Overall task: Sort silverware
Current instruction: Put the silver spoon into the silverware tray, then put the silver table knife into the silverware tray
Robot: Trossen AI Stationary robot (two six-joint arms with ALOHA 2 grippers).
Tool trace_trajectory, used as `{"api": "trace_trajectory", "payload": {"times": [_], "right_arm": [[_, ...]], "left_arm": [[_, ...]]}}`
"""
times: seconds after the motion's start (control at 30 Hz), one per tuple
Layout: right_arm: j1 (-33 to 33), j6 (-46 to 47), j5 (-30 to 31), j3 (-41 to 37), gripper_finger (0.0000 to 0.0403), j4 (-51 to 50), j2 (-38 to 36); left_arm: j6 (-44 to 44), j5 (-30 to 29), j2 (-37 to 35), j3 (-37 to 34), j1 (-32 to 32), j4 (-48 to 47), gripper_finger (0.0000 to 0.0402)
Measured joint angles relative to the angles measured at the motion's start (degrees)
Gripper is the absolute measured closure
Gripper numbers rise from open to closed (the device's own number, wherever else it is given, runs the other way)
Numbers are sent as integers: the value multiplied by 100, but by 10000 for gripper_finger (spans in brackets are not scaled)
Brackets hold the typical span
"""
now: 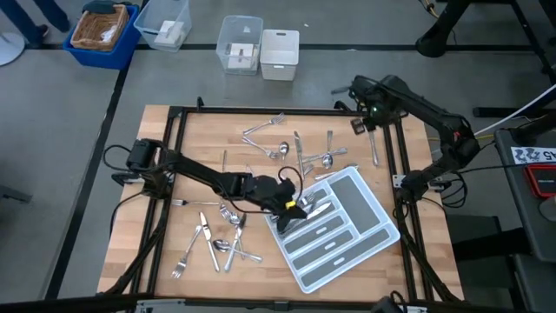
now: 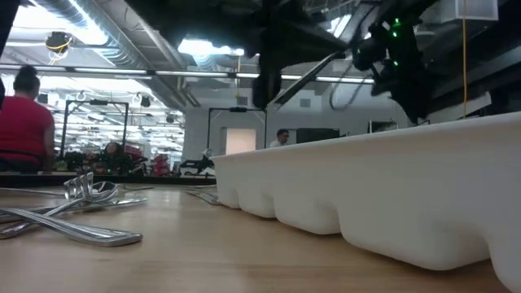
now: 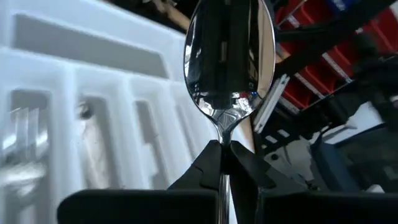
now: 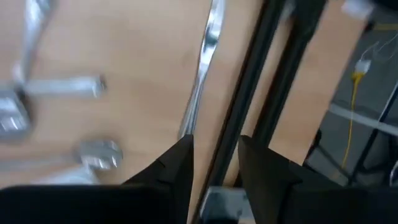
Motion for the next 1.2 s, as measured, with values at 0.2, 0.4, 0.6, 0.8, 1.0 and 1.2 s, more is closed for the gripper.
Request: {"api": "trace_trajectory", "payload": {"times": [0.2,0.4,0.6,0.8,1.0,1.2], "right_arm": [[2,-54,-77,-1574,274,455,-754],[2,5,-362,-2852,274,1268,-1824],[3,298,-437,-3507,274,1562,-2459],[0,595,-560,-3920,274,1823,-2632],[4,615,-838,-4185,274,2548,-2631],[0,613,-261,-4255,274,3140,-2635]], "left_arm": [[325,-369,386,509,-296,-66,396],[669,-432,903,948,-372,-109,397],[747,-425,1436,1182,-359,-260,388],[798,-423,1579,1187,-400,-673,374],[953,-407,1587,1180,-401,-859,358],[930,-368,1587,1172,-413,-1012,317]]}}
